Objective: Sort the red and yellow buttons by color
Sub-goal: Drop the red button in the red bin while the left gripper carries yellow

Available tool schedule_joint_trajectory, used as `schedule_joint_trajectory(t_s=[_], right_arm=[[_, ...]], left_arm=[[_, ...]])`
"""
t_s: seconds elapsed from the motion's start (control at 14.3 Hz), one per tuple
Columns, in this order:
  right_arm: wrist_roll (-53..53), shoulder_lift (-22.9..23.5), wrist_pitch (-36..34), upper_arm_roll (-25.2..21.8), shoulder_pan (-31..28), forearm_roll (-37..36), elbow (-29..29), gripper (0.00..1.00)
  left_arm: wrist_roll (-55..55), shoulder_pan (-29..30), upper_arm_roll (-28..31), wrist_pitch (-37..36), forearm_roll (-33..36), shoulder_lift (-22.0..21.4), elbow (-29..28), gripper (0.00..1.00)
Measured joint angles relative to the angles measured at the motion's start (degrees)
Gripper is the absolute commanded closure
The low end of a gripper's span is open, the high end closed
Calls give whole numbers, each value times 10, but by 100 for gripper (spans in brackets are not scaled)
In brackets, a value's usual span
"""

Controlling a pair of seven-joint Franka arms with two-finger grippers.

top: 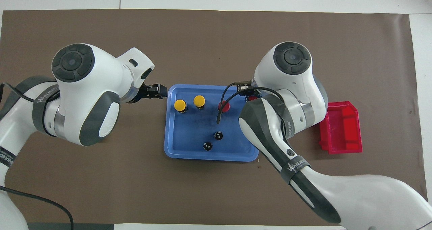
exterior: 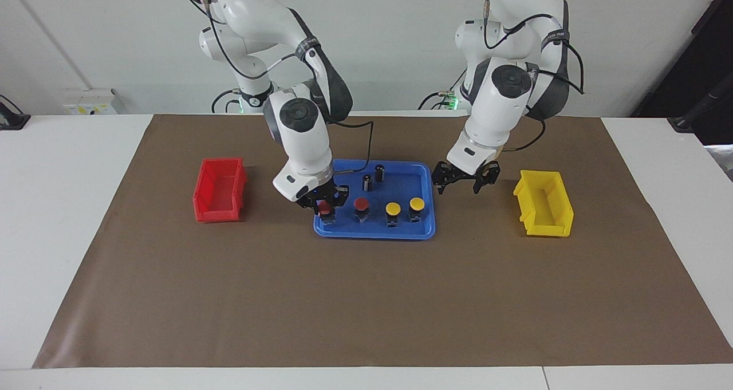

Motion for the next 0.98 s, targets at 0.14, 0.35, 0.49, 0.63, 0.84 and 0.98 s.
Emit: schedule_joint_trajectory(t_s=[0.14, 0.35, 0.49, 0.63, 0.84, 0.98], right_arm=[[-62, -32, -64, -2, -48, 0, 14, 80], [-178, -78, -153, -4, -140, 0, 13, 80], [-241, -100, -189, -5, -193, 0, -3, 80], [-284, -115, -192, -5, -226, 0, -35, 80], [-327, -133, -183, -5, -259, 0, -87, 80], [-339, -147, -152, -5, -267, 0, -130, 80]], left_arm=[[0, -5, 1, 9, 0, 6, 0, 2], [-18, -25, 0, 36, 0, 25, 0, 2], [-24, -35, 0, 46, 0, 37, 0, 2], [-30, -43, 0, 51, 0, 45, 0, 3], [-47, -57, 0, 62, 0, 55, 0, 3], [-57, -66, 0, 75, 0, 67, 0, 3]])
